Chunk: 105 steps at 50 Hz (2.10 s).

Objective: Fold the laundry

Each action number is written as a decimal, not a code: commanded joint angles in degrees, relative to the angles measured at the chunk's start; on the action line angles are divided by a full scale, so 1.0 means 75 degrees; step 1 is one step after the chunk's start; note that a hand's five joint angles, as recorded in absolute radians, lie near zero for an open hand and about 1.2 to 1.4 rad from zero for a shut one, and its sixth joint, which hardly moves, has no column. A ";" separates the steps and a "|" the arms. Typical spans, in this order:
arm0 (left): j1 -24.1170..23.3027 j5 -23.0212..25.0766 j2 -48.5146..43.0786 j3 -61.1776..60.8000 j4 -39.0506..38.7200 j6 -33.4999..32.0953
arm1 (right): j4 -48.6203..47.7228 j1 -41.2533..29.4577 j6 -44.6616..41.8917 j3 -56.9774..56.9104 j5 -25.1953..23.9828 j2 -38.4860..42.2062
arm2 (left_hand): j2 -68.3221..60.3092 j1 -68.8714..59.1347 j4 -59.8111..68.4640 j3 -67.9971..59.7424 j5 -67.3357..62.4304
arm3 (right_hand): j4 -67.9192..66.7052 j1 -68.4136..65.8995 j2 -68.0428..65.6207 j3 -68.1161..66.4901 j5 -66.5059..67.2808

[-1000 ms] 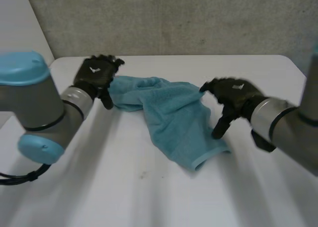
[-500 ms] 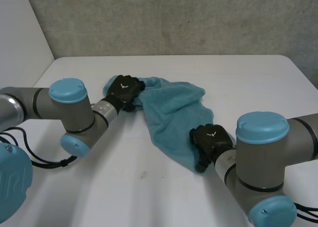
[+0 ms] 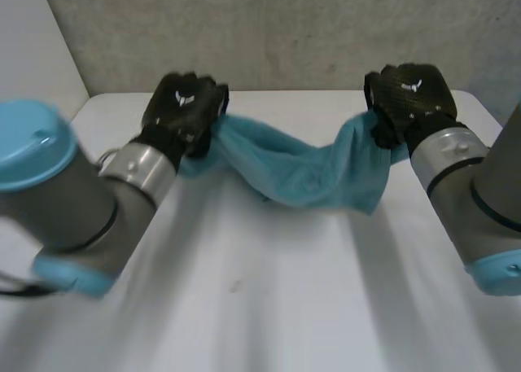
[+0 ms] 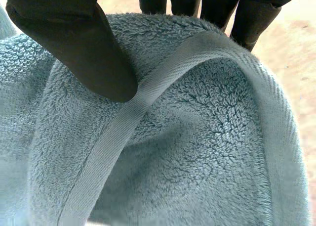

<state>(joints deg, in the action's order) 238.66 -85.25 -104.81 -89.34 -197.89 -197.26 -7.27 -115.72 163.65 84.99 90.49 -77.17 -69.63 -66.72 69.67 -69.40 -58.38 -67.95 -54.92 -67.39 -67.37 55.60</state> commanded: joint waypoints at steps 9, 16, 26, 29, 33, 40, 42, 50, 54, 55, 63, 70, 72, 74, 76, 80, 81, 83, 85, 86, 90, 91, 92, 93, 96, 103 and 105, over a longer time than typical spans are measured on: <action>-0.1658 -0.0620 0.0814 -0.2643 0.2244 0.0063 | 0.3969 0.1074 -0.3714 0.0468 -0.2456 0.0222 | 0.2106 0.1718 -0.2111 0.2075 0.1938 | -0.0920 -0.2656 -0.0994 -0.0997 0.1233; -0.1600 -0.1102 0.1048 -0.1556 0.2186 0.0016 | 0.3468 0.1390 -0.2407 -0.0351 -0.2374 0.0234 | 0.6464 0.6076 -0.6469 0.6433 0.6296 | 0.7726 0.5990 0.7653 0.7649 -0.7414; -0.0697 -0.0915 0.0240 0.0346 0.1905 0.0004 | 0.2516 0.1437 -0.0154 -0.0013 -0.2397 -0.0187 | 0.6711 0.6323 -0.6717 0.6680 0.6544 | 0.7726 0.5990 0.7653 0.7649 -0.7414; -0.0615 -0.0587 -0.0440 0.0873 0.1881 -0.0008 | 0.2399 0.1438 0.0082 0.0233 -0.2386 -0.0199 | 0.6644 0.6256 -0.6649 0.6613 0.6476 | 0.7726 0.5990 0.7653 0.7649 -0.7414; -0.0603 0.0172 -0.1514 0.1609 0.1905 -0.0031 | 0.2305 0.1449 0.0106 0.0549 -0.2386 -0.0246 | 0.6599 0.6211 -0.6605 0.6568 0.6432 | 0.7726 0.5990 0.7653 0.7649 -0.7414; -0.0533 0.1218 -0.2784 0.2561 0.2057 -0.0008 | 0.2293 0.1484 0.0024 0.0995 -0.2374 -0.0258 | 0.6554 0.6166 -0.6560 0.6523 0.6387 | 0.7726 0.5990 0.7653 0.7649 -0.7414; -0.0451 0.1545 -0.3308 0.2969 0.2081 -0.0008 | 0.2281 0.1496 0.0024 0.1113 -0.2386 -0.0258 | 0.6330 0.5942 -0.6336 0.6299 0.6163 | 0.7726 0.5990 0.7653 0.7649 -0.7414; -0.0404 0.1769 -0.4411 0.3907 0.2069 -0.0019 | 0.2270 0.2012 -0.0269 0.1734 -0.2479 -0.0328 | 0.5526 0.5138 -0.5531 0.5495 0.5358 | 0.7726 0.5990 0.7653 0.7649 -0.7414; -0.0404 0.1687 -0.4659 0.4061 0.2081 -0.0031 | 0.2246 0.2105 -0.0351 0.1851 -0.2479 -0.0305 | 0.4356 0.3968 -0.4362 0.4325 0.4189 | 0.7726 0.5990 0.7653 0.7649 -0.7414; -0.0404 0.1640 -0.4740 0.4119 0.2081 -0.0054 | 0.2246 0.2106 -0.0351 0.1851 -0.2479 -0.0305 | 0.3668 0.3280 -0.3673 0.3637 0.3500 | 0.7726 0.5990 0.7653 0.7649 -0.7414; -0.0404 0.0927 -0.4788 0.4167 0.1987 -0.0756 | 0.2000 0.2246 -0.0339 0.1699 -0.2479 -0.0246 | -0.1382 -0.1771 0.1377 -0.1413 -0.1550 | 0.7726 0.5990 0.7653 0.7649 -0.7414; -0.0416 0.0550 -0.3874 0.3428 0.1717 -0.1590 | 0.2070 0.2176 -0.0199 0.0636 -0.2445 0.0396 | -0.1382 -0.1771 0.1377 -0.1413 -0.1550 | 0.7726 0.5990 0.7653 0.7649 -0.7414; -0.0439 0.0527 -0.3034 0.2775 0.1181 -0.1742 | 0.2140 0.2153 -0.0129 0.0308 -0.2444 0.0584 | -0.1382 -0.1771 0.1377 -0.1413 -0.1550 | 0.7726 0.5990 0.7653 0.7649 -0.7414; -0.0474 0.0527 -0.2566 0.2412 0.0911 -0.1777 | 0.2223 0.2129 0.0001 -0.0035 -0.2444 0.0820 | -0.1382 -0.1771 0.1377 -0.1413 -0.1550 | 0.7726 0.5990 0.7653 0.7649 -0.7414; -0.0498 0.0527 -0.2109 0.2060 0.0700 -0.1812 | 0.2491 0.1943 0.0339 -0.0723 -0.2561 0.1508 | -0.1382 -0.1771 0.1377 -0.1413 -0.1550 | 0.7726 0.5990 0.7653 0.7649 -0.7414; -0.0521 0.0492 -0.0912 0.1274 0.0429 -0.1859 | 0.2993 0.1603 0.0667 -0.1566 -0.3051 0.2176 | -0.1382 -0.1771 0.1377 -0.1413 -0.1550 | 0.7726 0.5990 0.7653 0.7649 -0.7414; -0.0521 0.0492 -0.0909 0.1272 0.0428 -0.1859 | 0.3344 0.1520 0.0819 -0.1977 -0.3436 0.2481 | -0.1382 -0.1771 0.1377 -0.1413 -0.1550 | 0.7726 0.5990 0.7653 0.7649 -0.7414; -0.0533 0.0492 -0.0569 0.1108 0.0452 -0.1918 | 0.3696 0.1473 0.0925 -0.2306 -0.3881 0.2809 | -0.1382 -0.1771 0.1377 -0.1413 -0.1550 | 0.7726 0.5990 0.7653 0.7649 -0.7414; -0.0533 0.0492 -0.0009 0.0863 0.0475 -0.2139 | 0.4027 0.1414 0.0950 -0.2614 -0.4308 0.3187 | -0.1382 -0.1771 0.1377 -0.1413 -0.1550 | 0.7726 0.5990 0.7653 0.7649 -0.7414; -0.0533 0.0492 -0.0006 0.0862 0.0475 -0.2141 | 0.4329 0.1368 0.0973 -0.2880 -0.4702 0.3512 | -0.1382 -0.1771 0.1377 -0.1413 -0.1550 | 0.7726 0.5990 0.7653 0.7649 -0.7414; -0.0521 0.0515 0.0531 0.0605 0.0475 -0.2619 | 0.4789 0.1227 0.0997 -0.3387 -0.5198 0.4019 | -0.1382 -0.1771 0.1377 -0.1413 -0.1550 | 0.7726 0.5990 0.7653 0.7649 -0.7414; -0.0521 0.0515 0.0533 0.0604 0.0475 -0.2621 | 0.4905 0.1111 0.1008 -0.3654 -0.5233 0.4240 | -0.1382 -0.1771 0.1377 -0.1413 -0.1550 | 0.7726 0.5990 0.7653 0.7649 -0.7414; -0.0510 0.0515 0.0649 0.0546 0.0440 -0.2818 | 0.4953 0.1005 0.1055 -0.3912 -0.5199 0.4439 | -0.1382 -0.1771 0.1377 -0.1413 -0.1550 | 0.7726 0.5990 0.7653 0.7649 -0.7414; -0.0475 0.0515 0.0708 0.0534 0.0452 -0.2994 | 0.4953 0.1004 0.1055 -0.3914 -0.5198 0.4441 | -0.1382 -0.1771 0.1377 -0.1413 -0.1550 | 0.7726 0.5990 0.7653 0.7649 -0.7414; -0.0463 0.0538 0.0767 0.0522 0.0370 -0.3159 | 0.4965 0.0934 0.1137 -0.4500 -0.5069 0.4793 | -0.1382 -0.1771 0.1377 -0.1413 -0.1550 | 0.5787 0.4050 0.5713 0.5710 -0.5474; -0.0101 0.0550 0.0604 0.1268 -0.0051 -0.3160 | 0.3609 0.0957 0.1618 -0.6898 -0.2931 0.4759 | -0.1382 -0.1771 0.1377 -0.1413 -0.1550 | -0.1607 -0.3343 -0.1681 -0.1684 0.1920; 0.0100 0.0550 0.0333 0.1729 -0.0216 -0.3137 | 0.3211 0.0980 0.1641 -0.7285 -0.2495 0.4514 | -0.1382 -0.1771 0.1377 -0.1413 -0.1550 | -0.1607 -0.3343 -0.1681 -0.1684 0.1920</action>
<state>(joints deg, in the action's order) 236.22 -81.19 -99.16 -83.37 -196.39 -221.11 26.60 -108.89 174.03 43.07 58.19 -40.49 -69.75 -66.97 69.71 -69.53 -58.40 -64.15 -55.01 -64.58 -63.91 51.22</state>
